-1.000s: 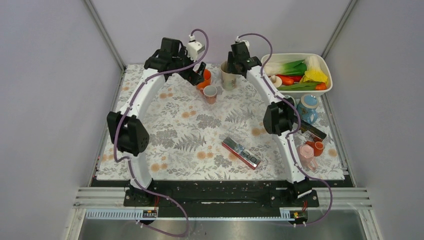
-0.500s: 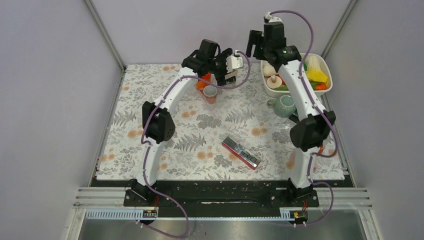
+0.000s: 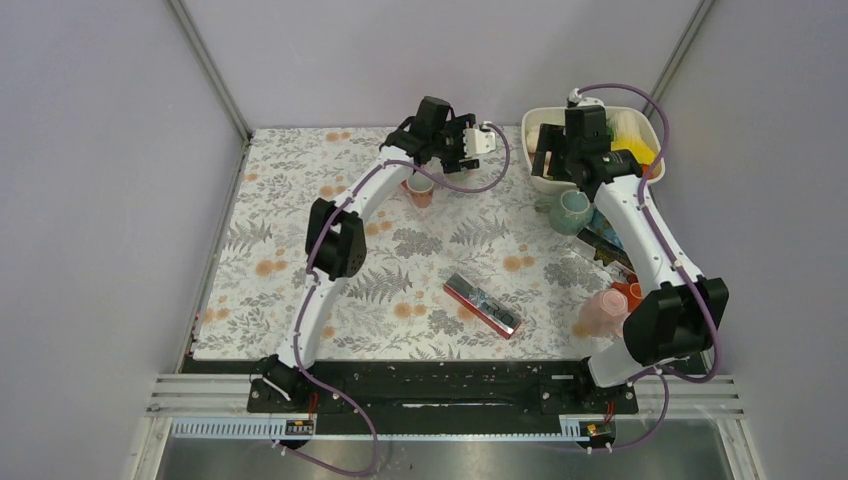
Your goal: Turn the mug right side up
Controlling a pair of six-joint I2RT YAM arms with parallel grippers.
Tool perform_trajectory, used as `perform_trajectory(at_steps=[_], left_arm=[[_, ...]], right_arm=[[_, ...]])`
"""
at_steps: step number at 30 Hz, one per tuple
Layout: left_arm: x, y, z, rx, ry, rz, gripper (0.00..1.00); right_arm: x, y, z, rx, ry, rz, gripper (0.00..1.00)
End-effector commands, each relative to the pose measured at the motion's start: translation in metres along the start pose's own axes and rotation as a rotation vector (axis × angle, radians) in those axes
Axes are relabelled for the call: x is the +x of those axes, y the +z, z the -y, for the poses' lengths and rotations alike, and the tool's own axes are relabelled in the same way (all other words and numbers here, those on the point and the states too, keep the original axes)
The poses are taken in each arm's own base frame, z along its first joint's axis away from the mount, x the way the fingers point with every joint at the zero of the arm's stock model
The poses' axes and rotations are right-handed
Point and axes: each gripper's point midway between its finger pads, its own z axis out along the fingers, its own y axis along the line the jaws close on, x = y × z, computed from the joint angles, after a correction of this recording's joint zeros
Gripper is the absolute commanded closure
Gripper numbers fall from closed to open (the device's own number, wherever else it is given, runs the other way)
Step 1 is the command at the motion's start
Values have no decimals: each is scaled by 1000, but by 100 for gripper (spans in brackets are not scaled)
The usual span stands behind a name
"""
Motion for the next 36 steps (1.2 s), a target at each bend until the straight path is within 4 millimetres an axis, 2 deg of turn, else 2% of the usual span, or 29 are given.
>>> perform_trajectory(at_steps=[1,10,15,19,23,36], left_arm=[[-5,4,-23,-88,113,1,26],[16,9,-11,-58,148,-48,37],[25,6,-17,-85,116,-53,40],[32,4,-28,-125,114,-62,52],[35,-1,-40,-163,93,-47,53],[58,-6,-53,-194,158,-93,56]], right_arm=[[-22,-26,9,19,-10,111,13],[-21,-34,20,55,-20,121,13],[-18,-35,22,61,-32,114,13],[-18,-35,22,61,-34,111,13],[-17,-35,23,65,-41,108,13],[-12,-34,27,77,-61,95,13]])
